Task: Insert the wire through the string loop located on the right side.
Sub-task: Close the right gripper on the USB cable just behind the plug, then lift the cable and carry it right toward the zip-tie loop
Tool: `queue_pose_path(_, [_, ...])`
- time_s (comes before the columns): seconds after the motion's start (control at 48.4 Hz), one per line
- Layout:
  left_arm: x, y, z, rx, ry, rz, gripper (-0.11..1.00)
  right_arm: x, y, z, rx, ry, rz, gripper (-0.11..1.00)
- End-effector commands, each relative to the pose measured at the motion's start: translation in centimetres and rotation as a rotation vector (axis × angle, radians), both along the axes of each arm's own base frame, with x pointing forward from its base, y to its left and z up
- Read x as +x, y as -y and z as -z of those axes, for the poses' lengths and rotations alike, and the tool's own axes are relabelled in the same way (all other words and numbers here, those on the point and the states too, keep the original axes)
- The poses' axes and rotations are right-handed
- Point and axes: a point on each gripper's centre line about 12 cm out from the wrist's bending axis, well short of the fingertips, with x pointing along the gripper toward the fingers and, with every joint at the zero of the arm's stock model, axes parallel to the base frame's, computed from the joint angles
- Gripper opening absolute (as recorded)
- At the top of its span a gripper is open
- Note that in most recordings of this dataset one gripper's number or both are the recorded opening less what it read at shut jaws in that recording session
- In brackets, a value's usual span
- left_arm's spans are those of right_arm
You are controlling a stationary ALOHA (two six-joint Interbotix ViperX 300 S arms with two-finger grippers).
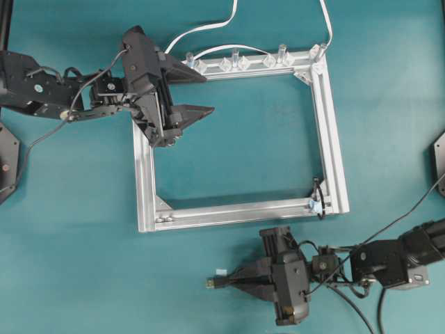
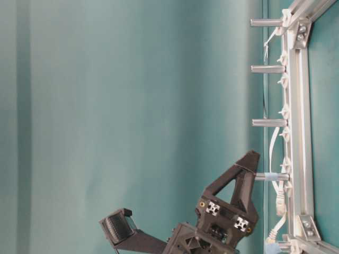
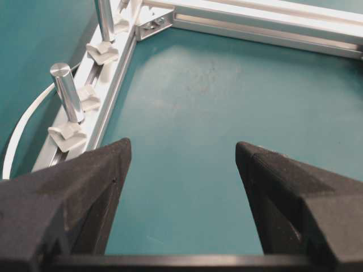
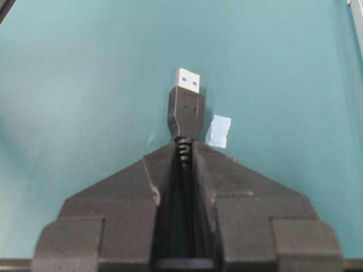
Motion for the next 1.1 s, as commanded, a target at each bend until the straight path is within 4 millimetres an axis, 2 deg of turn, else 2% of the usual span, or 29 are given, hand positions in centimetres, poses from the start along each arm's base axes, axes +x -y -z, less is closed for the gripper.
queue_pose_path(0.0, [0.1, 0.1, -1.1, 0.007, 0.033, 0.004, 0.75, 0.5, 0.7, -1.4, 0.016, 0.023, 0.021, 0.12])
queue_pose_path(0.186, [0.2, 0.1, -1.2, 0.007, 0.035, 0.004, 0.75, 0.5, 0.8, -1.5, 0.016, 0.015, 0.019, 0.12])
queue_pose_path(0.289, [0.1, 0.1, -1.1, 0.007, 0.033, 0.004, 0.75, 0.4, 0.7, -2.4, 0.013, 0.018, 0.004, 0.12])
queue_pose_path(0.579, [0.1, 0.1, -1.1, 0.006, 0.032, 0.004, 0.75, -0.4, 1.1, -7.5, -0.054, 0.095, -0.058, 0.12])
queue_pose_path(0.682, [0.1, 0.1, -1.1, 0.006, 0.032, 0.004, 0.75, -0.6, 1.5, -8.8, -0.045, 0.108, -0.051, 0.12])
queue_pose_path(1.075, [0.1, 0.1, -1.1, 0.006, 0.032, 0.004, 0.75, -0.7, 1.8, -8.4, -0.045, 0.072, -0.057, 0.12])
